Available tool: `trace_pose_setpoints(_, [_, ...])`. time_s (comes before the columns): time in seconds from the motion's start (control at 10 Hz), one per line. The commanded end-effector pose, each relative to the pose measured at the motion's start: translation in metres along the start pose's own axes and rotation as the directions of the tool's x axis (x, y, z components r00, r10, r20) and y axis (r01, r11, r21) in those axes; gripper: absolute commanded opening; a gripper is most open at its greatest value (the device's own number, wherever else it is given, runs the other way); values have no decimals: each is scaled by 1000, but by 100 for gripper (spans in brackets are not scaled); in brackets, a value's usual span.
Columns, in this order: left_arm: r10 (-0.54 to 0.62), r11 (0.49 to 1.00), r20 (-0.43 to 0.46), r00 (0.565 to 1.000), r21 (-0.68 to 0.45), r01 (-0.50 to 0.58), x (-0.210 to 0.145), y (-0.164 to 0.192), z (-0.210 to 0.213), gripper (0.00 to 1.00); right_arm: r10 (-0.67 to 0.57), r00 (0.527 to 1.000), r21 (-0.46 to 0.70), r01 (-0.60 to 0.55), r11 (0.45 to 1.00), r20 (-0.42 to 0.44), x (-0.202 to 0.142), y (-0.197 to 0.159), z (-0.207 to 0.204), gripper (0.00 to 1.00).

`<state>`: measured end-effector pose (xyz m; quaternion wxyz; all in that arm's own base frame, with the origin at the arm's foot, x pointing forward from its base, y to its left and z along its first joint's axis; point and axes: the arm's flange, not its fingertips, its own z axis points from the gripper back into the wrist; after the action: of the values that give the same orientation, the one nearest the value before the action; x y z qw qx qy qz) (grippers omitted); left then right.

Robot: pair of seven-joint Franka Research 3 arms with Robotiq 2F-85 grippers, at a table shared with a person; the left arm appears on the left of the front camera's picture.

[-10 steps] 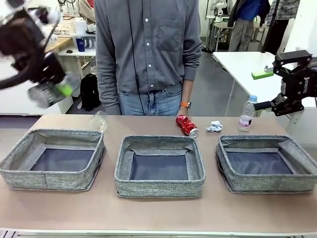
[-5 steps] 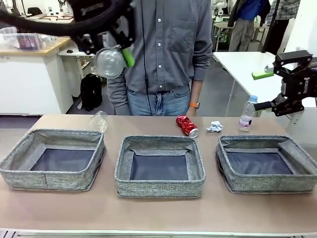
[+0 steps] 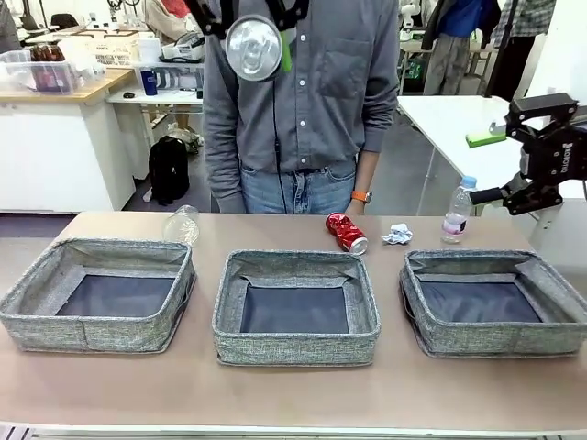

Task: Sort the waste into the appropriate baskets.
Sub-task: Pick up the waste item pointed out by the person.

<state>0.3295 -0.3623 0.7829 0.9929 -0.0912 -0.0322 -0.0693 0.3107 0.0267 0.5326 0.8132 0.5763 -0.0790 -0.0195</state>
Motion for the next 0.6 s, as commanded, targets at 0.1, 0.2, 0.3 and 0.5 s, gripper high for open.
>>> trace_pose_setpoints(0.1, [-56,998,-1,998,8,56,10,-25,20,43,-3,1000,21,2,1000,6,2,3,-1,100])
trace_pose_setpoints(0.2, [-11,1000,10,1000,-2,11,4,-8,7,43,-3,1000,21,2,1000,6,2,3,-1,100])
trace_pose_setpoints(0.3, [-11,1000,10,1000,-2,11,4,-8,7,43,-3,1000,21,2,1000,6,2,3,-1,100])
trace_pose_setpoints(0.5, [-11,1000,10,1000,-2,11,4,-8,7,43,-3,1000,21,2,1000,6,2,3,-1,100])
